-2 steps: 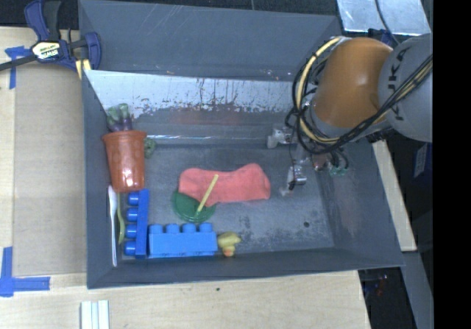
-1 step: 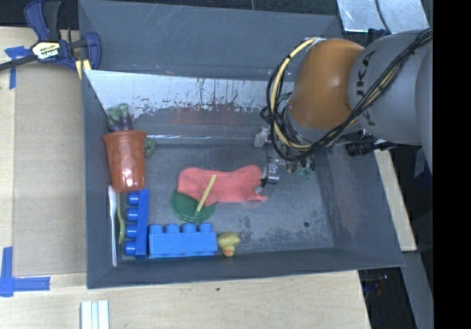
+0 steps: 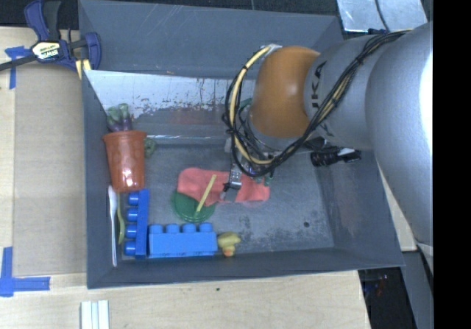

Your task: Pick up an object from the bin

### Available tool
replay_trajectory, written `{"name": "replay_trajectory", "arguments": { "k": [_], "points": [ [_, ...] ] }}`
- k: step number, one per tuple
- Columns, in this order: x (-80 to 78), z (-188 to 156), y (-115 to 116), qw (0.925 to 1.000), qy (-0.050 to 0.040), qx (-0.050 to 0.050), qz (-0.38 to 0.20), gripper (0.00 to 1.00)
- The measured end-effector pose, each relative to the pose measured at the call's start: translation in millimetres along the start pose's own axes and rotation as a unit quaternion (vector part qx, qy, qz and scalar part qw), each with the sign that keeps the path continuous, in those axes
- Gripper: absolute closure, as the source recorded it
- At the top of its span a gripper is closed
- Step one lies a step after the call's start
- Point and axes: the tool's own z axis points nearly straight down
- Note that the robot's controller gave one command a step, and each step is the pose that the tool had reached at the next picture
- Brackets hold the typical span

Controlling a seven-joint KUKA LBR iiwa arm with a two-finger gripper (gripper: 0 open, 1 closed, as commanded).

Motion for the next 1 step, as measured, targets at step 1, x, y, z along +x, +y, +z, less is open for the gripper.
{"name": "replay_trajectory", "arguments": {
  "k": [1],
  "points": [
    [3.3,21.1,12.3,0.9986,-0.0061,0.002,-0.052,0.00]
  ]
}}
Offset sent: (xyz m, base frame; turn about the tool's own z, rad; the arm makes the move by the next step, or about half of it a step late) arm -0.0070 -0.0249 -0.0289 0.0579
